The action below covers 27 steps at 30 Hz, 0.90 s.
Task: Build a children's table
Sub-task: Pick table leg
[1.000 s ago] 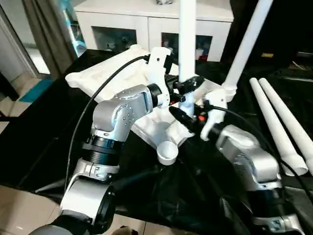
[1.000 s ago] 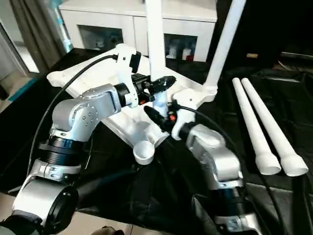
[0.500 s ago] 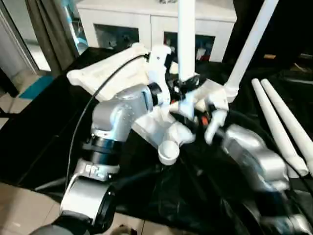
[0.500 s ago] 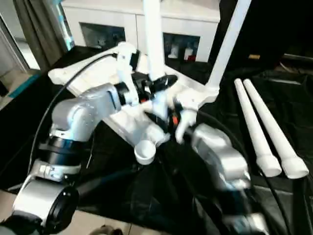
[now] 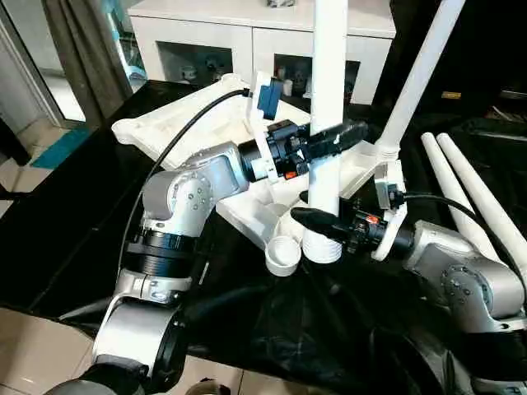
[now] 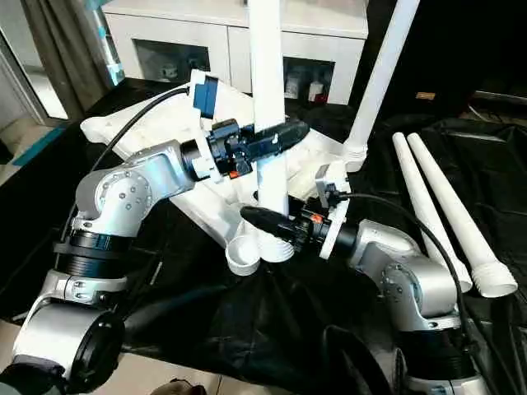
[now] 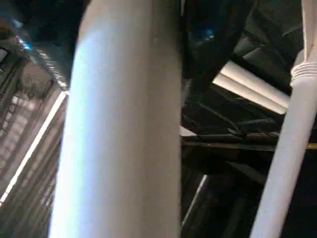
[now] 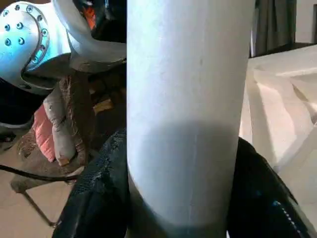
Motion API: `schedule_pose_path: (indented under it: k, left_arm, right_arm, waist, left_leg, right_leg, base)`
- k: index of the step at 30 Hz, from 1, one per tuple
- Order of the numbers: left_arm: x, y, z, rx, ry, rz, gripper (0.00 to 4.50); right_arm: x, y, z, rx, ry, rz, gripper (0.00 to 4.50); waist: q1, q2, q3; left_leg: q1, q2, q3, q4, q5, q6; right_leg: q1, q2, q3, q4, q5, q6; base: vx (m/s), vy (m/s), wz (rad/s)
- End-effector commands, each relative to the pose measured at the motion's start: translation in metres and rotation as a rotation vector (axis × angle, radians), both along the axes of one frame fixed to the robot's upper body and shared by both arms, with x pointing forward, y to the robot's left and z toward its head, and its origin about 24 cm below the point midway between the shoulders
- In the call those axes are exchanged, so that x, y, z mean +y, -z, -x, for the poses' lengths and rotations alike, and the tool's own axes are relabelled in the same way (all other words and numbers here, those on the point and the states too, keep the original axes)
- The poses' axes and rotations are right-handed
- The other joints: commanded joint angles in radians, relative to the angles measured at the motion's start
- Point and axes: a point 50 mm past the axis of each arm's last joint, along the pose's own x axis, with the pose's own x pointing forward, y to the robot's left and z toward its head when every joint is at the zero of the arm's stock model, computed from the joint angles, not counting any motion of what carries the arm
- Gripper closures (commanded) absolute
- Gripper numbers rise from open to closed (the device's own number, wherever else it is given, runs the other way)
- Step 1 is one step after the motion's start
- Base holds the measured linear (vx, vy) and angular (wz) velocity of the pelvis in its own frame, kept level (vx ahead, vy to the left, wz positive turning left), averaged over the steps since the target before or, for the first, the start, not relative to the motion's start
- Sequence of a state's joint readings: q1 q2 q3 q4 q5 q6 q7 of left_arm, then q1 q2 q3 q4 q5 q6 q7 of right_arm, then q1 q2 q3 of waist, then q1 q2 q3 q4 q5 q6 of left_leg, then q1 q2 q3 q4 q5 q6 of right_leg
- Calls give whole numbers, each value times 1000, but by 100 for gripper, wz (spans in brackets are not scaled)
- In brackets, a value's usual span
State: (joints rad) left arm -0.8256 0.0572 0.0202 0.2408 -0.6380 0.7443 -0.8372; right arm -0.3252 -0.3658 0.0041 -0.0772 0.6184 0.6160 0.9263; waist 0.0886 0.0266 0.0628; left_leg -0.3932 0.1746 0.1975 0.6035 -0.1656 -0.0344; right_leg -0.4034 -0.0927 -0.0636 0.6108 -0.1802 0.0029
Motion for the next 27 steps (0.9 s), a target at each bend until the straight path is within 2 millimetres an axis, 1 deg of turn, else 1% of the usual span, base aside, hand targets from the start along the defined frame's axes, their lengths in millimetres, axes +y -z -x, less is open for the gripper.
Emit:
schedule_pose_path:
  k: [1, 6, 7, 9, 10, 11, 13, 14, 15, 16, 19, 20, 21, 22, 23, 25, 27]
  left_arm:
    - [1, 5, -1, 11, -15, -26, 255]
    - [3, 4, -5, 21, -50, -19, 263]
    - [4, 3, -6, 12, -61, -25, 264]
    - [4, 2, -6, -3, -77, -45, 264]
    - [4, 2, -7, -21, -97, -72, 264]
    - [3, 2, -9, -36, -134, -114, 264]
    - [3, 2, -10, -35, -149, -127, 265]
    - [2, 2, -11, -38, -173, -148, 265]
    - [1, 2, -13, -43, -206, -180, 265]
    - [1, 1, -14, -49, -234, -203, 265]
    - [0, -1, -14, -56, -243, -217, 265]
    - [0, -2, -14, -62, -250, -224, 265]
    - [-1, -2, -15, -66, -255, -227, 265]
    - [-1, -3, -15, -70, -260, -229, 265]
    - [-1, -3, -15, -71, -263, -230, 265]
    - [-1, -3, -15, -74, -270, -233, 265]
    - [-1, -4, -15, -76, -275, -234, 265]
  right_arm:
    - [-1, -13, 3, -53, -26, -31, 259]
    - [0, -13, 3, -52, -40, -29, 259]
    - [0, -13, 2, -53, -26, -16, 224]
    - [-1, -12, 2, -40, -17, -16, 189]
    - [-1, -12, 2, -30, -14, -16, 186]
    - [-1, -11, -1, -33, 22, 15, 186]
    - [-2, -11, -3, -44, 48, 41, 165]
    - [-2, -10, -5, -43, 73, 57, 154]
    - [-4, -7, -10, -36, 132, 96, 148]
    - [-4, -6, -13, -23, 157, 110, 146]
    - [-4, -4, -17, -10, 184, 125, 146]
    - [-4, -3, -18, 1, 200, 136, 146]
    - [-4, -3, -19, 7, 206, 141, 146]
    - [-4, -2, -21, 24, 224, 153, 146]
    - [-3, -1, -21, 33, 232, 159, 146]
    - [-3, 0, -23, 50, 245, 170, 146]
    - [-2, 1, -24, 65, 246, 173, 146]
  waist:
    - [2, -14, -80]
    - [3, -14, -81]
    - [3, -13, -81]
    - [3, -15, -81]
    - [3, -14, -81]
    - [2, -17, -81]
    - [1, -15, -81]
    - [1, -19, -81]
    - [0, -20, -81]
    - [-3, -25, -81]
    - [1, -21, -82]
    - [0, -28, -82]
    - [2, -23, -84]
    - [2, -24, -83]
    - [1, -29, -82]
    - [2, -26, -82]
    - [2, -25, -82]
  left_leg:
    - [20, 47, -24, -63, -156, 67]
    - [20, 47, -23, -62, -151, 67]
    - [20, 47, -24, -62, -152, 66]
    - [21, 47, -24, -62, -154, 66]
    - [21, 48, -24, -62, -155, 65]
    - [21, 49, -24, -63, -153, 64]
    - [21, 48, -24, -62, -147, 61]
    - [20, 47, -23, -62, -146, 62]
    - [19, 47, -24, -63, -144, 58]
    - [19, 46, -24, -63, -138, 55]
    - [21, 46, -22, -60, -131, 55]
    - [20, 46, -21, -60, -126, 58]
    - [21, 46, -23, -60, -115, 63]
    - [20, 46, -22, -59, -109, 68]
    - [19, 45, -21, -59, -109, 72]
    - [20, 45, -21, -59, -112, 72]
    - [20, 45, -21, -59, -116, 70]
  right_leg:
    - [55, -54, 39, -69, -148, -243]
    - [56, -54, 39, -68, -142, -243]
    - [56, -54, 39, -68, -143, -244]
    - [56, -53, 39, -68, -146, -243]
    - [56, -54, 39, -69, -148, -242]
    - [55, -53, 39, -68, -146, -239]
    - [55, -52, 39, -67, -141, -232]
    - [56, -53, 39, -69, -145, -231]
    - [56, -53, 39, -68, -151, -227]
    - [56, -51, 39, -68, -155, -220]
    - [54, -54, 40, -68, -163, -219]
    - [55, -53, 40, -68, -157, -219]
    - [54, -53, 40, -64, -141, -224]
    - [54, -52, 40, -63, -129, -228]
    - [55, -51, 40, -63, -126, -230]
    - [54, -53, 40, -64, -138, -230]
    - [54, -52, 40, -65, -144, -227]
  base:
    - [0, 0, 0]
    - [0, 0, 0]
    - [0, 0, 0]
    - [0, 0, 0]
    - [0, 0, 0]
    - [0, 0, 0]
    - [0, 0, 0]
    - [0, 0, 0]
    - [0, 0, 0]
    - [0, 0, 0]
    - [0, 0, 0]
    - [0, 0, 0]
    - [0, 0, 0]
    - [0, 0, 0]
    - [0, 0, 0]
    - [0, 0, 0]
    - [0, 0, 0]
